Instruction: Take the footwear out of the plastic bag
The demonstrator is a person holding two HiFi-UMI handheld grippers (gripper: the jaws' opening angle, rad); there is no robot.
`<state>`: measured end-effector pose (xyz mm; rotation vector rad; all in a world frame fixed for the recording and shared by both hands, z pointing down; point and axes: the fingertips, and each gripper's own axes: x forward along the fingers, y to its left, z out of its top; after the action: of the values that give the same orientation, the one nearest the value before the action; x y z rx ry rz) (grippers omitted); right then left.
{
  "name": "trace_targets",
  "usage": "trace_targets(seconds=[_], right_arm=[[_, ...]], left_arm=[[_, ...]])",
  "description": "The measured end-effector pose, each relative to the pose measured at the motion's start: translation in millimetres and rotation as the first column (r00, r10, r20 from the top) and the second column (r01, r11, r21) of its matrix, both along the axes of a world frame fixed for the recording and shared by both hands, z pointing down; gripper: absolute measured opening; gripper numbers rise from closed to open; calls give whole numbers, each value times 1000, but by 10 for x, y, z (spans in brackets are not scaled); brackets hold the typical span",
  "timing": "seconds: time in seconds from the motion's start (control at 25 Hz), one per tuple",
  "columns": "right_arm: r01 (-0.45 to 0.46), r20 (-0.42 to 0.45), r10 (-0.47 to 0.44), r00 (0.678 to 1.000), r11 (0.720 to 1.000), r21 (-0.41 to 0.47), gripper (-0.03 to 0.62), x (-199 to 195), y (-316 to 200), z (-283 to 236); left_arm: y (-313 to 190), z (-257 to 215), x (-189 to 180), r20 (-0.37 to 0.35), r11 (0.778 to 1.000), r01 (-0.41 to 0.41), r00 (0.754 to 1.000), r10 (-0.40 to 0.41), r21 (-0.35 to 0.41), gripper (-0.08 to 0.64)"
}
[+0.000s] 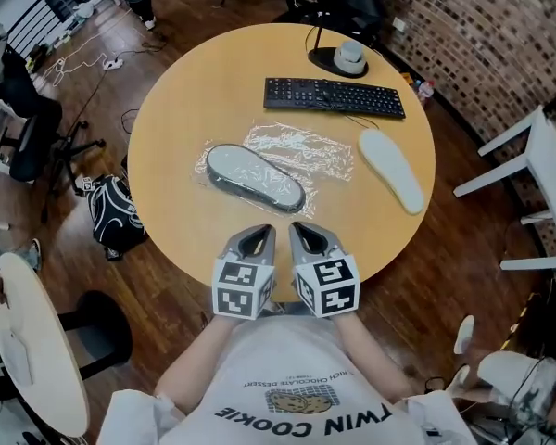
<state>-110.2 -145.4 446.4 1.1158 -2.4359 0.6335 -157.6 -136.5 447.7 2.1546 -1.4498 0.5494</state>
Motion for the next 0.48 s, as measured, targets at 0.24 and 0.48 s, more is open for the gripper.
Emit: trace_targets(seconds=[0.24,0.48], right_arm=[[40,28,-39,999,999,-16,2,172,-219,90],[37,29,-35,999,997,-67,2,193,-390,294]], left_arm=[[-219,72,18,51,999,31,998,-30,-25,6],[-441,104,-249,98,996,76,993,-73,-35,6]])
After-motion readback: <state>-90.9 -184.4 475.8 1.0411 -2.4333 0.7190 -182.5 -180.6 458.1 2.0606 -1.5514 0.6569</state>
